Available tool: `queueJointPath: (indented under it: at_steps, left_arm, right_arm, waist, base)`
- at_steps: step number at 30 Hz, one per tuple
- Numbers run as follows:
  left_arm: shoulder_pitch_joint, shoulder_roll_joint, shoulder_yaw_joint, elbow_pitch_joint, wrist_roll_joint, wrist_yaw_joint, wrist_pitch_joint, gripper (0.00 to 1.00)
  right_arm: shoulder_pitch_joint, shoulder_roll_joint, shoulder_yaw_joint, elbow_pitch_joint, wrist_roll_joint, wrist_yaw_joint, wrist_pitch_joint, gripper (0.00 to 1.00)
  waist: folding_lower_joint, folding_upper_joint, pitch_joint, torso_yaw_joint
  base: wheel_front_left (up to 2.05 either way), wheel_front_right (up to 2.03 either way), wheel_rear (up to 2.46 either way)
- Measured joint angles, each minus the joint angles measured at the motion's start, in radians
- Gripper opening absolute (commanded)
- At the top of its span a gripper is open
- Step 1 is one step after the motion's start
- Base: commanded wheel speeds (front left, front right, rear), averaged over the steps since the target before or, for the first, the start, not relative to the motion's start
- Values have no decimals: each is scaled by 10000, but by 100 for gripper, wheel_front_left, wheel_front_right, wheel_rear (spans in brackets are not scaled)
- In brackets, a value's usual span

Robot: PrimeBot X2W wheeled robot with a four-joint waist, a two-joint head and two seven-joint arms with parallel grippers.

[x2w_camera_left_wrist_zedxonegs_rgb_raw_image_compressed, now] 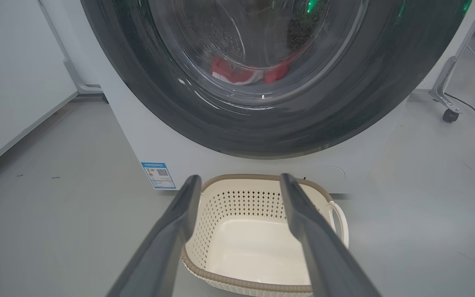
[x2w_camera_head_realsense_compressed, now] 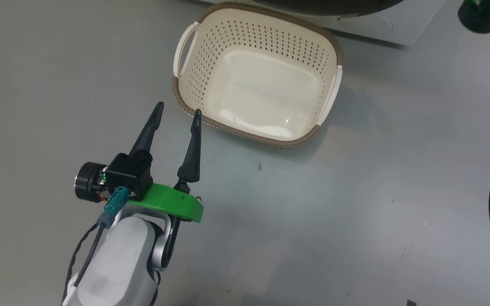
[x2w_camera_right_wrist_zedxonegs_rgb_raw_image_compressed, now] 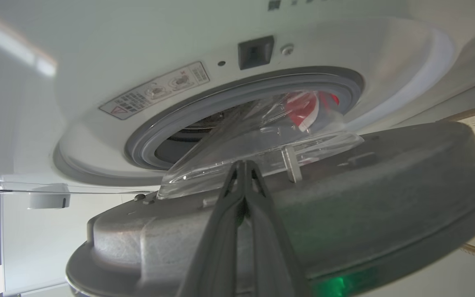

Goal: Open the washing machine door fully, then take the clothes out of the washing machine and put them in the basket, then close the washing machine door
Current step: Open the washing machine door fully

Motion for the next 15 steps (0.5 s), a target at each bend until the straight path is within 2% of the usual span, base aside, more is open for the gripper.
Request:
queueJointPath:
  at_steps: [15]
  left_arm:
    - [459,4,67,305,247,0,0,100]
  right_arm:
    - [761,205,174,384,144,86,347,0]
  waist:
    - [0,0,-1081,-429]
  base:
    - [0,0,0]
